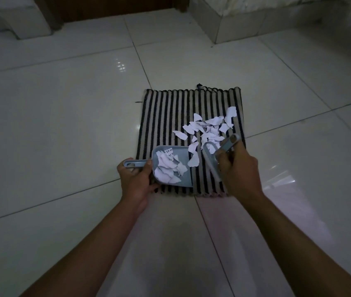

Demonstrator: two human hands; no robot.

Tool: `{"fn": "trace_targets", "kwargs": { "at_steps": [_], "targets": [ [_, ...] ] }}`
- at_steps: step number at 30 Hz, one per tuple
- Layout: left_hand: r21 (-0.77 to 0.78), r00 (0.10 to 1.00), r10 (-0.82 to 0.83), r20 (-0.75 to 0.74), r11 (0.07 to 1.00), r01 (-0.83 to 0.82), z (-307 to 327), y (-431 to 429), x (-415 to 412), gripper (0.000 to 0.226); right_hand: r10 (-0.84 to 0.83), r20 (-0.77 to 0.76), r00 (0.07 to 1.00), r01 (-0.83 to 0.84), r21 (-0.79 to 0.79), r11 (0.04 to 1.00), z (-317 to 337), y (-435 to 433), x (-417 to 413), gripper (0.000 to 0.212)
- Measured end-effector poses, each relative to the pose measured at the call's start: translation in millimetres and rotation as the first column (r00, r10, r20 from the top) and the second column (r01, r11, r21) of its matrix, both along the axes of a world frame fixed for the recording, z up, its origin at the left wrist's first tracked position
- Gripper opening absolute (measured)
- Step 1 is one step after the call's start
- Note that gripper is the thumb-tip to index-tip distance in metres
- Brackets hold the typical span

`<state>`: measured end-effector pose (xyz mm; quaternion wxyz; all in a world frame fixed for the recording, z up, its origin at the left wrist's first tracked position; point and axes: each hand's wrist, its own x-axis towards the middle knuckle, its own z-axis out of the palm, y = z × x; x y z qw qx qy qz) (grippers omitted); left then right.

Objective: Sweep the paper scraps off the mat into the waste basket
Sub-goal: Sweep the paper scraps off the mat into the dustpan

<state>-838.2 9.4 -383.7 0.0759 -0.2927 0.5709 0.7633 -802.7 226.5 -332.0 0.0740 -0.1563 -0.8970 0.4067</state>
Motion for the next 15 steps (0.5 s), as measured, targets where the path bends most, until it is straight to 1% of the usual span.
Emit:
{"fn": "trace_targets", "kwargs": {
  "at_steps": [3,5,8,11,15],
  "targets": [
    [0.002,1.000,-0.015,-0.002,1.000,0.015,1.6,2.5,-6.7,0.044,0.038,0.035,0.999,-0.039,0.037,0.999,-8.1,-4.1,-8.6,0.027],
    [0.010,1.000,-0.020,0.004,1.000,0.020,1.3,5.8,-7.3,0.044,0.088,0.046,0.995,-0.091,0.056,0.994,-15.2,-16.4,-7.6,0.023],
    [0.036,1.000,-0.014,0.017,0.999,0.013,-1.3,8.0,-3.5,0.044,0.130,0.014,0.991,-0.130,0.028,0.991,-17.4,-26.9,-2.0,0.019],
    [0.037,1.000,0.000,0.024,0.999,-0.001,-2.2,3.8,-2.2,0.045,0.078,-0.021,0.997,-0.078,-0.007,0.997,-8.7,-17.7,-5.0,0.019],
    [0.036,0.999,0.031,0.005,0.999,-0.032,1.5,-6.8,-14.5,0.051,-0.022,-0.018,1.000,0.022,-0.012,1.000,0.2,5.2,-13.6,0.016]
  ]
}}
